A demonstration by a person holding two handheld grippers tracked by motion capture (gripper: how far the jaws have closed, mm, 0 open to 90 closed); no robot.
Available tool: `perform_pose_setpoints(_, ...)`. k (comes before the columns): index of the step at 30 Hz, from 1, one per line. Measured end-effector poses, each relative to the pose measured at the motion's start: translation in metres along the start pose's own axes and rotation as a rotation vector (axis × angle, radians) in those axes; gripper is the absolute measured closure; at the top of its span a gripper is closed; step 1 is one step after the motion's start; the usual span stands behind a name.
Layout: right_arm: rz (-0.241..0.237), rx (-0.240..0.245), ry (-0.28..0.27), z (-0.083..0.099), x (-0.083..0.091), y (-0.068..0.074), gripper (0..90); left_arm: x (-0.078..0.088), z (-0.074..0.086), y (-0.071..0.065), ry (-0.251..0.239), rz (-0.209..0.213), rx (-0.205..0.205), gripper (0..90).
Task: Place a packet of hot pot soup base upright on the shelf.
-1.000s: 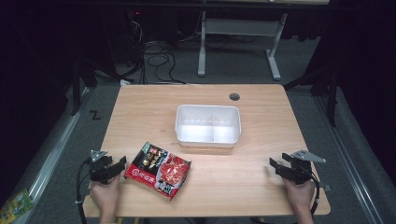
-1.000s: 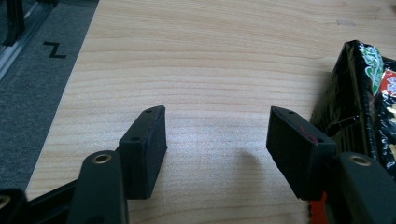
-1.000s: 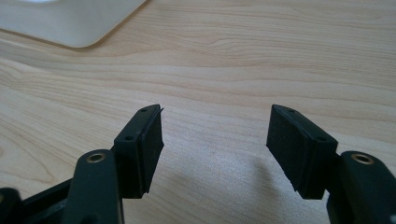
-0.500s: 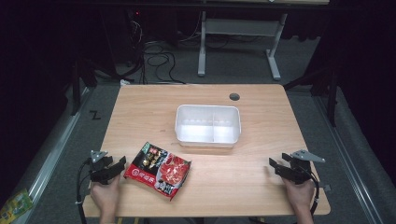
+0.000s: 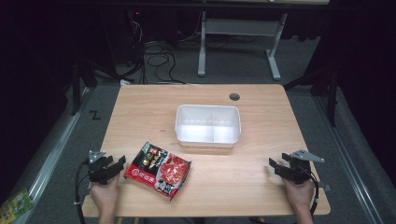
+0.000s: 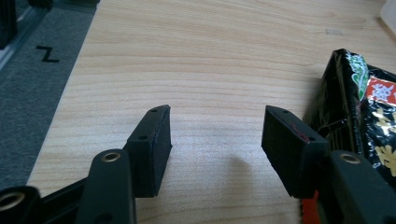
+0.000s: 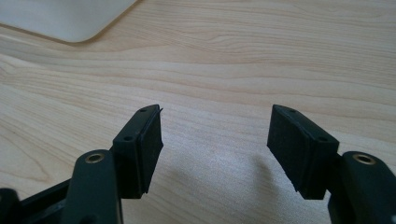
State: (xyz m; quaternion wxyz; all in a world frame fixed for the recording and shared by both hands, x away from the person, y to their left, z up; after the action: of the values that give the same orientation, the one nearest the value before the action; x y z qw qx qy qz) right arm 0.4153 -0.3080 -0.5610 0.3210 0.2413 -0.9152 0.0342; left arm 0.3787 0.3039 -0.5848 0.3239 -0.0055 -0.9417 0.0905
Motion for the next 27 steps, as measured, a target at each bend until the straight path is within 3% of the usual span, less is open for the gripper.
perform_pose_setpoints(4, 0.001, 0.002, -0.002, 0.000, 0.000, 0.000, 36.0, 0.001, 0.000, 0.000, -0.004, 0.026, 0.001, 42.2)
perform_pose_setpoints(13, -0.001, 0.015, 0.004, 0.000, -0.001, 0.000, 35.7, 0.012, -0.004, 0.004, -0.018, 0.034, -0.005, 41.8)
perform_pose_setpoints(17, 0.000, 0.020, 0.009, 0.000, -0.001, 0.001, 35.7, 0.019, -0.007, -0.001, -0.048, 0.022, -0.032, 41.6)
perform_pose_setpoints(27, -0.003, 0.015, 0.005, 0.000, -0.001, 0.000, 35.4, 0.029, -0.015, -0.016, -0.068, 0.069, -0.052, 41.1)
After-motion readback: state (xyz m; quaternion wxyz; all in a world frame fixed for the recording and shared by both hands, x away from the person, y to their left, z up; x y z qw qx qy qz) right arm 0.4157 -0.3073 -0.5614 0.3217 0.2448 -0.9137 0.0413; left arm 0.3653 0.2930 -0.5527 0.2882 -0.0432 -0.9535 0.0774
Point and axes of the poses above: each handheld gripper's, and its own axes: x roughly backward along the jaws, z roughly out of its underside, y roughly to its left, the point moved 5 cm from there along -x, roughly forward along the jaws, and after that the axes turned 5 degrees about -z, right-handed, at the moved point
